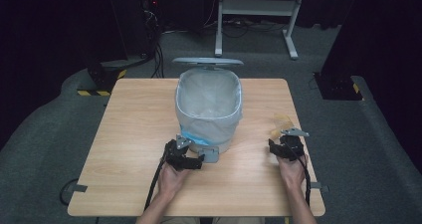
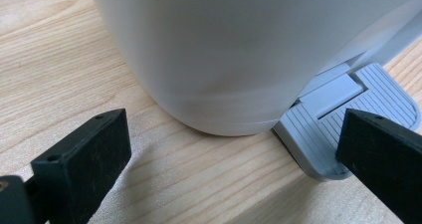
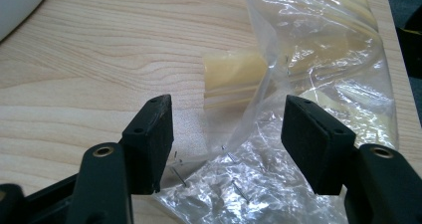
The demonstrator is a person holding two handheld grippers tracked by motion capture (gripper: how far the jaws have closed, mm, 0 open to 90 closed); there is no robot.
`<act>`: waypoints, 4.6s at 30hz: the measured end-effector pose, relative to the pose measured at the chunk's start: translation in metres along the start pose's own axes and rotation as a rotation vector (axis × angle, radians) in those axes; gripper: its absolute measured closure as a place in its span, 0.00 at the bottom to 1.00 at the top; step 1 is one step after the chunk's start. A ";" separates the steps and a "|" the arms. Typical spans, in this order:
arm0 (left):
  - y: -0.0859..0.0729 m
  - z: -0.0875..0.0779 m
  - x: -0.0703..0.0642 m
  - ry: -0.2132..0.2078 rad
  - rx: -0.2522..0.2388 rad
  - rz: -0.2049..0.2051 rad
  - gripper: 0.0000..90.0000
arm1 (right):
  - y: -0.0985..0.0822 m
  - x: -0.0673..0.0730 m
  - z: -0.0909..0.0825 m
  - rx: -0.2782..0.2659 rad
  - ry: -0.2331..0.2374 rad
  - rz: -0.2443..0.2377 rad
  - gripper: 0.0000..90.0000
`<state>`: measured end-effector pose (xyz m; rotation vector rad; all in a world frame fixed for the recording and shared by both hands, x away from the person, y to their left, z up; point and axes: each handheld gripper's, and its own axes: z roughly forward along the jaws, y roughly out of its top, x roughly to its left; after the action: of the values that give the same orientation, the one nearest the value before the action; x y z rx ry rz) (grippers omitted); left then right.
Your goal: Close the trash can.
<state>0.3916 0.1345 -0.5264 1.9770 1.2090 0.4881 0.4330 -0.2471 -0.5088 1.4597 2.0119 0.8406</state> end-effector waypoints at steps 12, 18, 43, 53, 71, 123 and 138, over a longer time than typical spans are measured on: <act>0.000 0.001 0.001 -0.021 0.014 -0.021 0.01 | -0.003 0.000 0.006 0.019 -0.017 0.012 0.59; 0.000 0.001 0.002 -0.024 0.015 -0.023 0.01 | -0.005 -0.001 0.008 0.029 -0.002 0.024 0.70; 0.001 0.001 0.004 -0.024 0.019 -0.020 0.01 | -0.003 0.001 0.006 0.033 0.000 0.002 0.96; 0.001 0.001 0.004 -0.025 0.020 -0.024 0.01 | 0.001 0.001 -0.003 0.017 0.012 -0.016 0.98; 0.001 0.001 0.003 -0.021 0.018 -0.020 0.01 | 0.012 0.006 -0.035 -0.065 0.104 -0.027 0.99; 0.001 0.001 0.004 -0.025 0.021 -0.023 0.01 | 0.022 0.010 -0.064 -0.123 0.245 -0.033 0.99; 0.001 0.001 0.004 -0.028 0.021 -0.026 0.01 | 0.031 0.015 -0.077 -0.141 0.306 -0.042 0.99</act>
<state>0.3948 0.1374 -0.5271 1.9775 1.2251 0.4348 0.3934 -0.2400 -0.4346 1.2670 2.1410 1.2234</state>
